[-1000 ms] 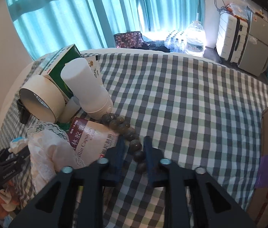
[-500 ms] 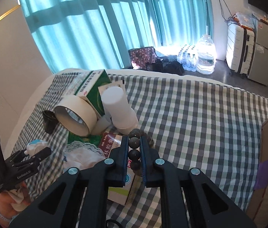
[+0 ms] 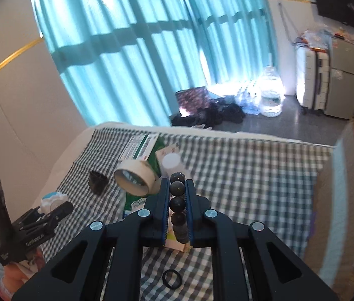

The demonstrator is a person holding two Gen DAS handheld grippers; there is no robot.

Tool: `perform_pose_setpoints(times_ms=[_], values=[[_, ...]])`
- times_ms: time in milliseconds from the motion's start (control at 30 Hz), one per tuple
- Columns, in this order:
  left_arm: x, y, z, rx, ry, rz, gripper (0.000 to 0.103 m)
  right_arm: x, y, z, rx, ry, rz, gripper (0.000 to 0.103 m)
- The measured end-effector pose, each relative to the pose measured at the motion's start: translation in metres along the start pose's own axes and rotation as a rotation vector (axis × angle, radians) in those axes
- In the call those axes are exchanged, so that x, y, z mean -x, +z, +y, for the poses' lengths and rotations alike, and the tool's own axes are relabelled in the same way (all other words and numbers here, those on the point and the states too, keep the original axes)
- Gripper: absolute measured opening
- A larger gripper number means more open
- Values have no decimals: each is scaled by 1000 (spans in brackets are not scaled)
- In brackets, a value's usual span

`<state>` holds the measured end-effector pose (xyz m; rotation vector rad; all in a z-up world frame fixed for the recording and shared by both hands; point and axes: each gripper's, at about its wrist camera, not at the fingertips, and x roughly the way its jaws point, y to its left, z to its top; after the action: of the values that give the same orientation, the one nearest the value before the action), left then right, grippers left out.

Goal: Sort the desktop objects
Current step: 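Carry the plush toy and bead string into the cardboard box and release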

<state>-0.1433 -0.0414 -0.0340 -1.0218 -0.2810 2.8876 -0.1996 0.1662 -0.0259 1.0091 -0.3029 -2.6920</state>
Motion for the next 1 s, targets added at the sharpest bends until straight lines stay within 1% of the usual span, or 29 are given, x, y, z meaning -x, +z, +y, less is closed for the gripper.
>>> perform_pose_setpoints(times_ms=[67, 133, 200, 267, 333, 367, 467, 567, 700, 733, 800, 900, 933, 967, 1000], values=[[6, 5, -22, -6, -30, -14, 79, 21, 5, -5, -12, -30, -32, 11], [9, 10, -49, -17, -86, -9, 79, 43, 8, -11, -10, -75, -70, 11], [10, 17, -85, -48, -115, -6, 79, 61, 12, -18, -17, -103, -109, 11], [14, 24, -123, -88, -151, -15, 79, 79, 16, -32, -35, -128, -144, 11], [15, 28, -150, -113, -213, -18, 79, 97, 20, -51, -65, -153, -183, 11], [15, 30, -166, -121, -250, -15, 79, 105, 21, -59, -73, -172, -192, 11], [10, 33, -217, -162, -360, 11, 79, 124, 19, -89, -120, -274, -200, 11], [6, 29, -258, -231, -422, 32, 79, 134, 17, -122, -171, -348, -191, 11], [-7, 16, -310, -316, -539, 93, 79, 144, 10, -162, -246, -436, -188, 11], [-13, 14, -319, -322, -546, 106, 79, 144, 9, -174, -269, -457, -182, 11], [-27, 8, -334, -326, -560, 151, 79, 143, 6, -192, -309, -472, -169, 11], [-42, 3, -344, -324, -578, 175, 79, 138, 2, -209, -344, -494, -148, 11], [-43, 2, -348, -330, -575, 177, 81, 139, 1, -213, -349, -496, -146, 11], [-47, 0, -352, -347, -551, 178, 82, 139, 0, -216, -353, -499, -148, 12], [-49, -1, -354, -359, -531, 184, 89, 140, 0, -219, -359, -509, -150, 12]])
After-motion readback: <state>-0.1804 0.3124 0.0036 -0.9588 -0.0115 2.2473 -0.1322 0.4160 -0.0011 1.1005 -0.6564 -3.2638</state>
